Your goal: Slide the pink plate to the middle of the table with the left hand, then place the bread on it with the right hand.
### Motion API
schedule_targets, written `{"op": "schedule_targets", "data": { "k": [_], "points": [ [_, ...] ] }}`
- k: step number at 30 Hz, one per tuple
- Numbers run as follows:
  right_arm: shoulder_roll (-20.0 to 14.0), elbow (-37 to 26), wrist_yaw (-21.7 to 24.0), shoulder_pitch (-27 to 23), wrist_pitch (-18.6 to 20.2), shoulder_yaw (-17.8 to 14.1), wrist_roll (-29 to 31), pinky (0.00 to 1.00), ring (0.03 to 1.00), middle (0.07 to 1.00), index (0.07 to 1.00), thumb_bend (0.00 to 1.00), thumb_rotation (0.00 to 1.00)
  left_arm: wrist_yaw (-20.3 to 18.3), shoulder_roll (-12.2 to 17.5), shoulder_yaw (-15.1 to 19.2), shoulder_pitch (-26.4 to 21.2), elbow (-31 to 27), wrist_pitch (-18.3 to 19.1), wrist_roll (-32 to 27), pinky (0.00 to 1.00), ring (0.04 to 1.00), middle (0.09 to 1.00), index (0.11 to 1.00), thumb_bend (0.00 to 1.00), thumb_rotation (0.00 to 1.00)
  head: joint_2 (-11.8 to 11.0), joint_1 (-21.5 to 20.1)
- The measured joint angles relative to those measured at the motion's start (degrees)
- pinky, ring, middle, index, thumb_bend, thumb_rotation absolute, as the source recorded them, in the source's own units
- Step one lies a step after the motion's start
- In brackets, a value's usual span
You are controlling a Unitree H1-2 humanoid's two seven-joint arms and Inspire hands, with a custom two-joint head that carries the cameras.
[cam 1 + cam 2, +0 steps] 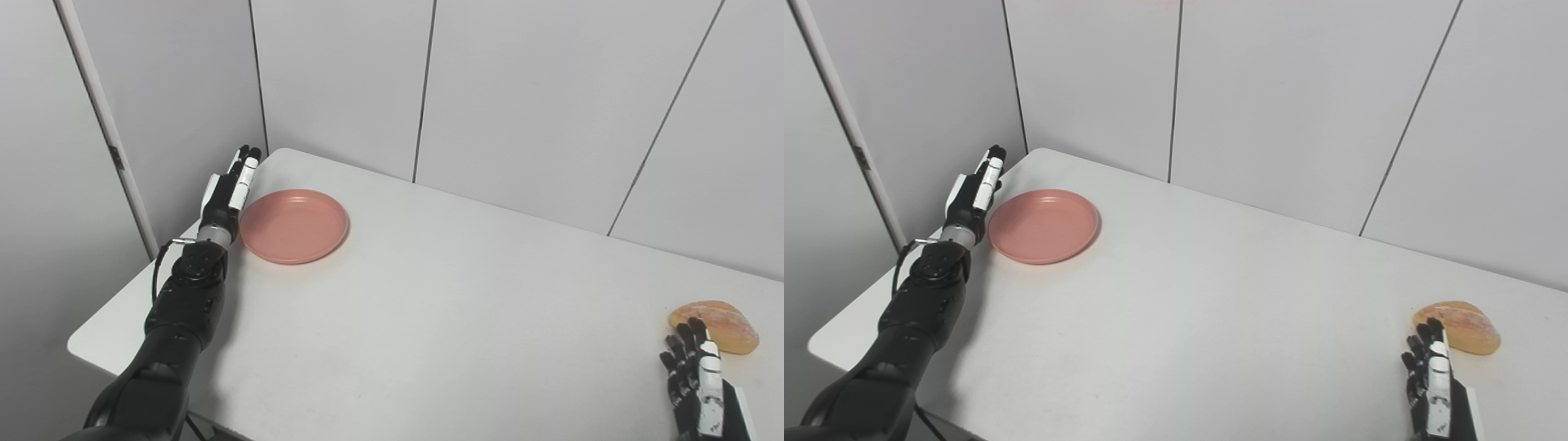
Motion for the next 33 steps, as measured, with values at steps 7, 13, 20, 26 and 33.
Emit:
{"op": "schedule_targets", "data": {
  "k": [7, 13, 20, 26, 33],
  "points": [
    [-0.2, -0.2, 0.0, 0.0, 0.9, -0.1, 0.2, 1.0, 1.0, 1.0, 1.0, 0.32, 1.0, 1.2, -0.4, -0.3, -1.0, 2.7, -1.4, 0.2, 0.91, 0.896, 0.885, 0.883, 0.62, 1.0, -1.1, 2.8],
    [-0.6, -0.1, 0.2, 0.0, 0.8, 0.1, -0.7, 1.0, 1.0, 1.0, 1.0, 0.36, 1.0, 1.3, -0.4, -0.9, -1.6, 3.7, -1.9, 0.3, 0.94, 0.905, 0.903, 0.898, 0.61, 1.0, -1.6, 4.5],
    [-0.9, -0.2, 0.2, 0.1, 0.8, -0.1, -0.7, 1.0, 1.0, 1.0, 1.0, 0.35, 1.0, 2.0, -0.4, -1.7, -1.6, 3.8, -1.9, 1.3, 0.93, 0.906, 0.899, 0.896, 0.59, 1.0, -1.9, 5.6],
    [-0.9, -0.2, 0.1, 0.2, 0.8, -0.1, -0.7, 1.0, 1.0, 1.0, 1.0, 0.37, 1.0, 2.3, -0.4, -1.7, -1.6, 4.2, -1.9, 1.4, 0.95, 0.911, 0.895, 0.884, 0.6, 1.0, -1.9, 6.3],
    [-0.9, -0.2, 0.1, 0.2, 0.9, -0.1, -0.8, 1.0, 1.0, 1.0, 1.0, 0.39, 1.0, 3.0, -0.4, -1.9, -1.6, 5.9, -2.7, 2.1, 0.92, 0.904, 0.893, 0.888, 0.6, 1.0, -2.1, 6.6]
  ]
}}
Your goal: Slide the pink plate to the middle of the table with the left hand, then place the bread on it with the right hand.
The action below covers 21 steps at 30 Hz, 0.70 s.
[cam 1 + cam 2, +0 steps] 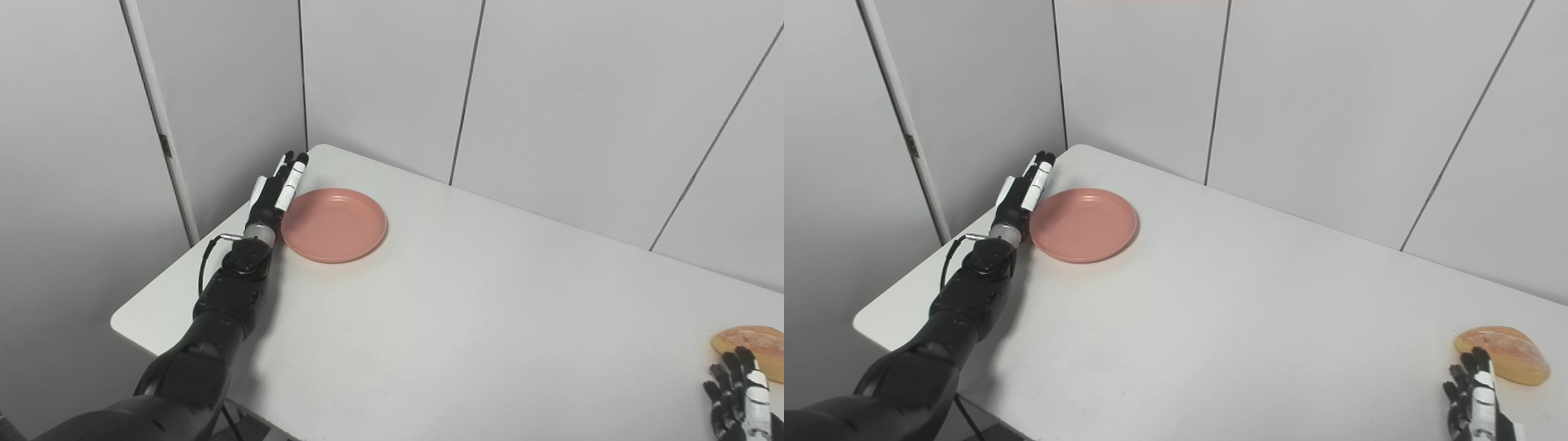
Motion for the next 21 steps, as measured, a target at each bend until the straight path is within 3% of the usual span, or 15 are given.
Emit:
{"op": "schedule_targets", "data": {
  "k": [14, 21],
  "points": [
    [-0.2, -0.4, 0.0, 0.0, 0.0, -0.1, 0.0, 1.0, 1.0, 1.0, 1.0, 0.38, 1.0, 0.3, 0.3, 0.2, 0.1, 0.0, -0.5, 0.1, 0.93, 0.916, 0.908, 0.894, 0.61, 1.0, 0.6, -0.3],
    [-0.2, -0.6, 0.0, 0.0, 0.0, 0.0, 0.0, 1.0, 1.0, 1.0, 1.0, 0.41, 1.0, -2.0, 0.2, 0.8, 0.1, 0.1, -0.4, -2.3, 0.98, 0.957, 0.932, 0.908, 0.61, 1.0, 0.9, -0.6]
  ]
}}
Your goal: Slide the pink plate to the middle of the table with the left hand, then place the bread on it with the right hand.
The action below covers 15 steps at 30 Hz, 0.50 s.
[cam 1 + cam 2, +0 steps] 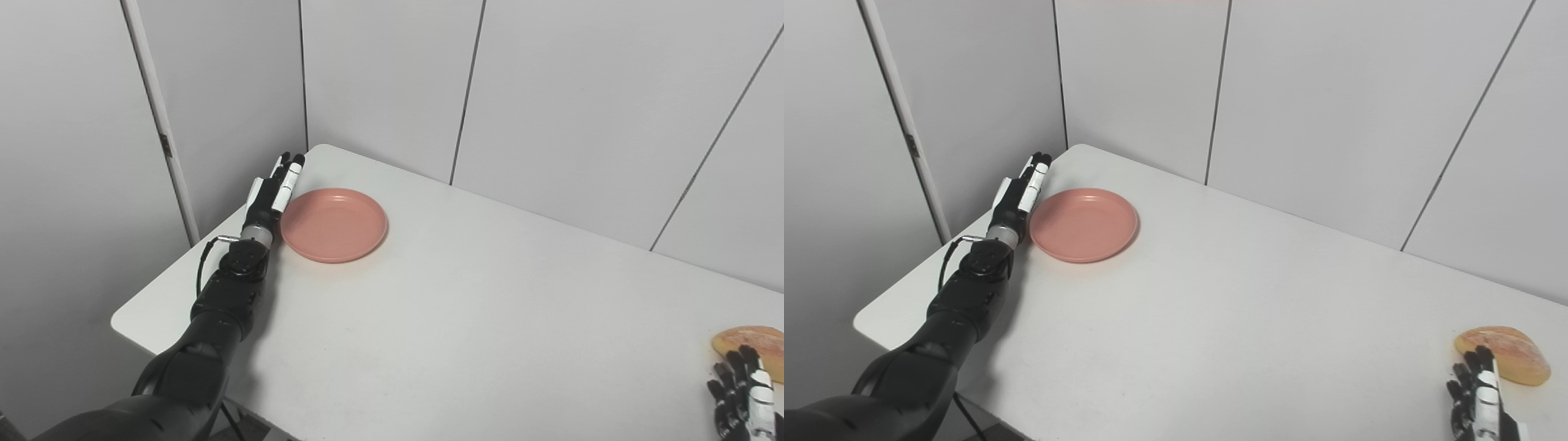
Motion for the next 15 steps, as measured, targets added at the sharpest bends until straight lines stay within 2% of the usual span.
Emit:
{"op": "schedule_targets", "data": {
  "k": [6, 10, 15],
  "points": [
    [-0.1, -0.1, 0.1, 0.0, 0.0, 0.0, 0.0, 1.0, 1.0, 1.0, 1.0, 0.44, 0.98, -1.8, -0.4, 1.2, 0.2, 0.0, 0.0, -2.4, 0.95, 0.918, 0.924, 0.909, 0.65, 1.0, 0.4, -0.1],
    [-0.1, -0.8, 0.1, 0.1, 0.0, 0.0, 0.1, 1.0, 1.0, 1.0, 1.0, 0.43, 0.98, -2.9, -1.2, 1.7, 0.5, 0.1, 0.0, -3.6, 0.98, 0.913, 0.928, 0.901, 0.68, 1.0, 0.5, -0.2],
    [-0.1, -0.9, 0.0, 0.3, 0.0, 0.0, 0.1, 1.0, 1.0, 1.0, 1.0, 0.43, 0.98, -4.6, -1.3, 2.0, 0.6, -0.2, 0.5, -4.8, 1.0, 0.902, 0.928, 0.9, 0.64, 1.0, 0.7, -0.2]
  ]
}}
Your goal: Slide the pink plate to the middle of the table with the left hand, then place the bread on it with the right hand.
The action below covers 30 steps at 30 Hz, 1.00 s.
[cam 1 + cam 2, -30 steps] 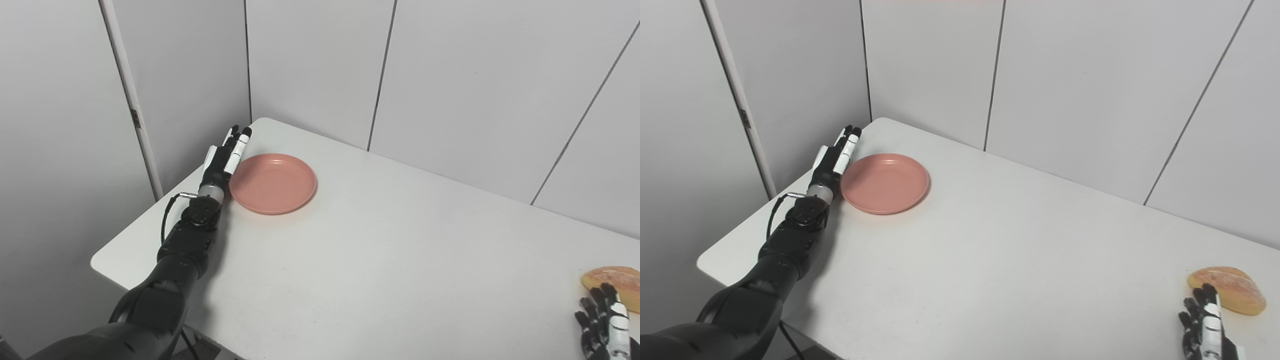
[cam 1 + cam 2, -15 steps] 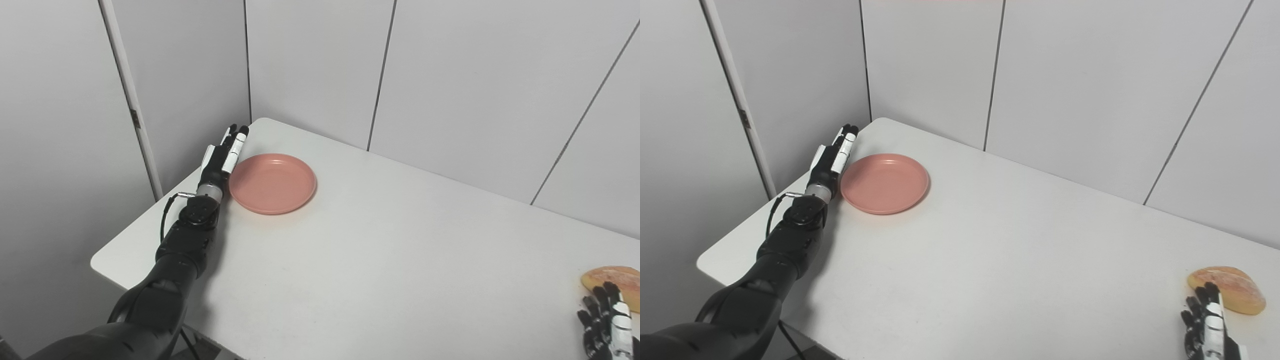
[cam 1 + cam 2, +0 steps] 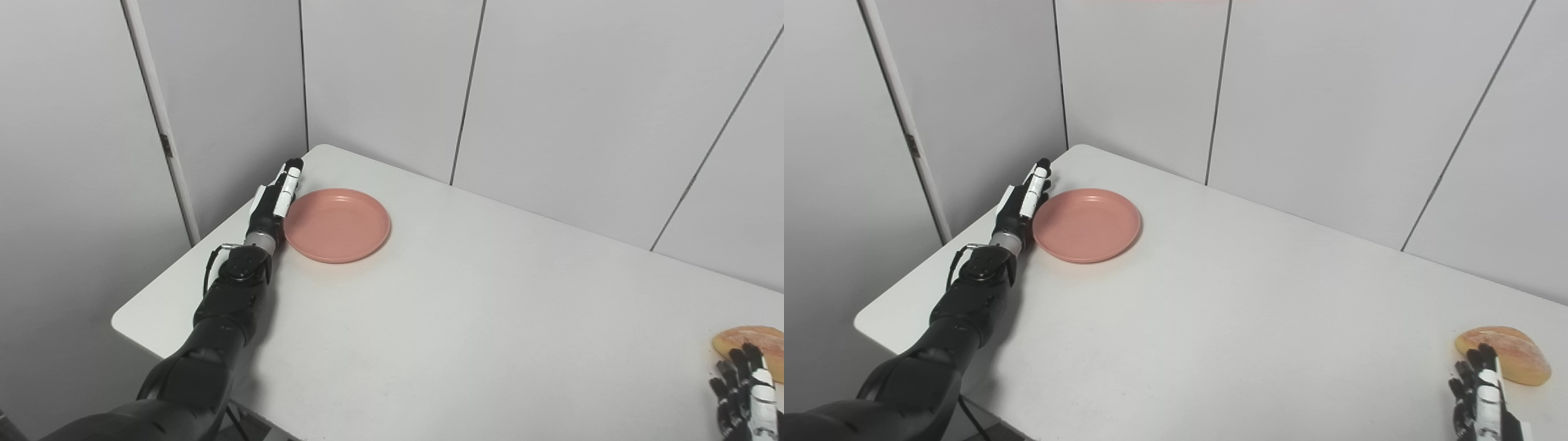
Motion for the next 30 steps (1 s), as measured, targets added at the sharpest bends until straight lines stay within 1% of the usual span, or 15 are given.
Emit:
{"op": "schedule_targets", "data": {
  "k": [4, 5, 8, 12, 18, 21, 24, 26, 29, 30],
  "points": [
    [0.0, -0.3, -0.1, 0.0, 0.0, 0.0, 0.0, 1.0, 1.0, 1.0, 1.0, 0.44, 0.98, -1.4, -0.1, 0.2, 0.1, -0.3, 0.7, -1.4, 0.98, 0.885, 0.915, 0.895, 0.65, 1.0, 0.1, 0.0],
    [0.0, -0.3, -0.1, 0.1, 0.0, 0.0, 0.0, 1.0, 1.0, 1.0, 1.0, 0.44, 0.97, -1.6, -0.1, 0.2, 0.1, -0.5, 1.1, -1.5, 0.95, 0.885, 0.918, 0.905, 0.65, 1.0, 0.1, 0.0],
    [0.0, -0.4, -0.2, 0.1, 0.0, 0.0, 0.0, 1.0, 1.0, 1.0, 1.0, 0.44, 0.97, -2.7, -0.6, 0.5, 0.2, -1.5, 1.8, -3.1, 0.91, 0.887, 0.921, 0.914, 0.66, 1.0, 0.2, -0.2],
    [0.0, -0.5, -0.1, 0.1, 0.1, 0.0, 0.0, 1.0, 1.0, 1.0, 1.0, 0.44, 0.96, -4.3, -1.7, 0.6, 0.1, -1.7, 2.0, -4.8, 0.92, 0.884, 0.913, 0.91, 0.69, 1.0, 0.4, -0.4],
    [0.0, -0.6, -0.1, 0.1, 0.1, 0.0, 0.3, 1.0, 1.0, 1.0, 1.0, 0.43, 0.97, -4.8, -2.1, 0.5, 0.0, -2.2, 2.6, -5.2, 0.94, 0.882, 0.905, 0.899, 0.68, 1.0, 0.5, -0.4],
    [0.0, -0.7, -0.1, 0.1, 0.1, 0.1, 0.2, 1.0, 1.0, 1.0, 1.0, 0.43, 0.99, -4.7, -2.8, 0.6, 0.0, -3.0, 3.4, -5.2, 0.92, 0.876, 0.895, 0.883, 0.66, 1.0, 0.6, -0.4],
    [0.0, -0.7, -0.1, 0.1, 0.2, 0.1, 0.2, 1.0, 1.0, 1.0, 1.0, 0.43, 0.98, -4.8, -3.4, 0.4, -0.2, -3.1, 3.4, -5.2, 0.92, 0.881, 0.902, 0.883, 0.66, 1.0, 0.8, -1.0],
    [0.0, -0.7, -0.1, 0.1, 0.2, 0.1, 0.2, 1.0, 1.0, 1.0, 1.0, 0.43, 0.98, -5.3, -3.6, 0.1, -0.5, -2.9, 3.4, -5.2, 0.92, 0.89, 0.916, 0.89, 0.66, 1.0, 1.1, -1.3],
    [0.1, -0.7, -0.3, 0.1, 0.2, 0.1, -0.1, 1.0, 1.0, 1.0, 1.0, 0.46, 0.99, -6.0, -3.9, -0.1, -0.7, -2.5, 2.7, -5.2, 0.89, 0.868, 0.898, 0.882, 0.68, 1.0, 1.5, -2.5],
    [0.1, -0.7, -0.4, 0.1, 0.2, 0.1, -0.3, 1.0, 1.0, 1.0, 1.0, 0.44, 1.0, -6.2, -4.0, -0.1, -0.7, -2.1, 2.4, -5.2, 0.88, 0.865, 0.891, 0.876, 0.69, 1.0, 1.5, -2.5]
  ]
}}
